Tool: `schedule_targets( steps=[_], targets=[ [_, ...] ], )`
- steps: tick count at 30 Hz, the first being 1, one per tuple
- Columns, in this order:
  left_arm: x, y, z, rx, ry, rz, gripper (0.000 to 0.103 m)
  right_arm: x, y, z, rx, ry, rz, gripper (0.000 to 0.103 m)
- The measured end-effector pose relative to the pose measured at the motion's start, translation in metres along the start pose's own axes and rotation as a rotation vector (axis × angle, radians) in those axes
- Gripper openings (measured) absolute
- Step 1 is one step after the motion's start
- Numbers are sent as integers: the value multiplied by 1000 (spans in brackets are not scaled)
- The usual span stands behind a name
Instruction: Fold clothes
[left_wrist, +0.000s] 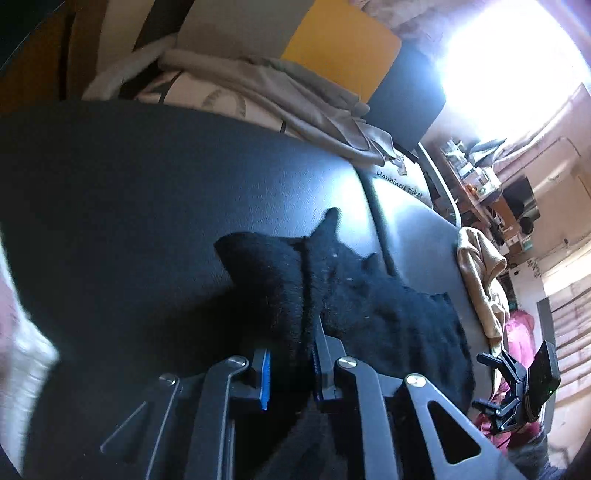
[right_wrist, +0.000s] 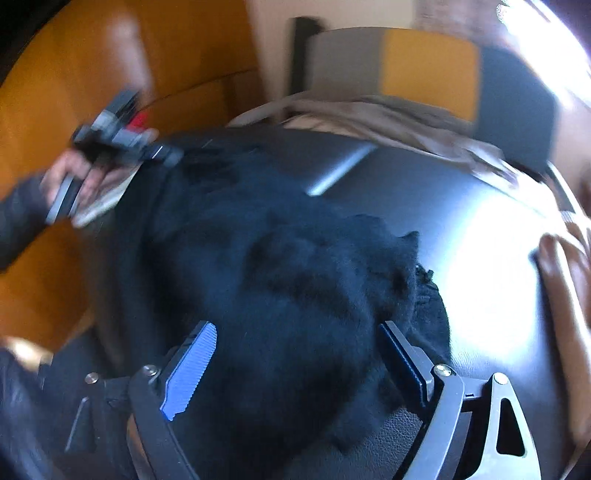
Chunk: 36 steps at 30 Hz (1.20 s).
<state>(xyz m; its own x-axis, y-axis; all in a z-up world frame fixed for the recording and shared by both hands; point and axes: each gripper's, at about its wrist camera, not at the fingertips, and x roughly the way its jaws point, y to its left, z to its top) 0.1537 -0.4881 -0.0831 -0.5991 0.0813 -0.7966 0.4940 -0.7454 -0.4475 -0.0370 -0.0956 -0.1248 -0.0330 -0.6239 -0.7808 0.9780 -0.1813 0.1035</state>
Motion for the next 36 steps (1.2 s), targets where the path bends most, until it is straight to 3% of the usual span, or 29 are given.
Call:
schedule_targets(
  steps=[4, 7, 11, 16, 20, 26, 31, 36],
  targets=[
    [-27, -26, 6, 1, 11, -48, 15, 14, 9, 4, -109, 88, 80, 82],
    [-46, -57, 5, 1, 11, -114, 15, 42, 10, -4, -156, 177, 55, 82],
    [-57, -110, -2, -3, 4, -211, 15, 50, 8, -11, -143, 118, 40, 88],
    [-47, -175, -19, -32, 17, -291, 15, 56, 19, -19, -116, 54, 0, 102],
    [-11, -220, -24, -34, 45, -270, 15, 57, 21, -24, -74, -2, -2, 103],
    [75, -264, -42, -5, 190, -179, 15, 48, 8, -34, -4, -81, 59, 103],
    [127, -269, -65, -40, 294, -122, 17, 43, 8, -35, 12, -108, 73, 103],
    [138, -275, -74, -68, 374, -133, 22, 34, 17, -41, -19, -84, 27, 103]
  ],
)
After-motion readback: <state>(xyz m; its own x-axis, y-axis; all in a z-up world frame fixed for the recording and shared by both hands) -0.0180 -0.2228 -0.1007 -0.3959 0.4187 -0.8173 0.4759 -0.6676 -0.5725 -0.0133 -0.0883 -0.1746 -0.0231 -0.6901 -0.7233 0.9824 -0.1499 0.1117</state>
